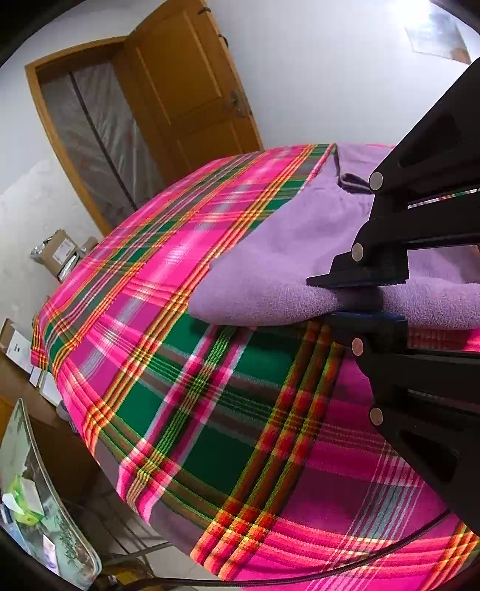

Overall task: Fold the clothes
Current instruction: 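Grasp the lilac sleeve cuff with the left tool and lift it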

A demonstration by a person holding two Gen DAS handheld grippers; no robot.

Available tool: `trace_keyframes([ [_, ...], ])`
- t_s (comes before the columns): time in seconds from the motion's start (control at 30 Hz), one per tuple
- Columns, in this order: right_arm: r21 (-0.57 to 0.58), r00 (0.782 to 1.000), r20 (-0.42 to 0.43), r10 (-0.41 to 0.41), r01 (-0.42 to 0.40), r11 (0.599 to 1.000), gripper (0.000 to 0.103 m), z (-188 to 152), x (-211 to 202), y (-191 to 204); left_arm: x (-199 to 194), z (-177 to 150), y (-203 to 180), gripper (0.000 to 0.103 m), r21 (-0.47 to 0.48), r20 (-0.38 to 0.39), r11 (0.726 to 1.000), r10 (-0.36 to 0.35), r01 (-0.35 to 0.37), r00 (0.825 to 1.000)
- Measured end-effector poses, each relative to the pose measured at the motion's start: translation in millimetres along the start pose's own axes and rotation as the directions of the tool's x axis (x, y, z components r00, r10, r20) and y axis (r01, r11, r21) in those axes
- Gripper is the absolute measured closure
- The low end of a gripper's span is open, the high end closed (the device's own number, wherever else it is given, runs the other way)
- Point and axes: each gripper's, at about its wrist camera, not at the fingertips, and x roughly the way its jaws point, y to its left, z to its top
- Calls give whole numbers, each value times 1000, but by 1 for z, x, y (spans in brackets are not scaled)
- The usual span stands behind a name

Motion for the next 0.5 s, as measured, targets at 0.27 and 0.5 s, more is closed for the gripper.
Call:
trace_keyframes([
  [0.27,36,997,81,-1,-2,999,89,-27,-78,29,-14,0,-32,93,66,28,998,-14,12,1000],
  [0.5,75,989,146,-12,1,997,88,-32,-127,30,-14,-3,-71,93,129,43,991,-33,27,999],
])
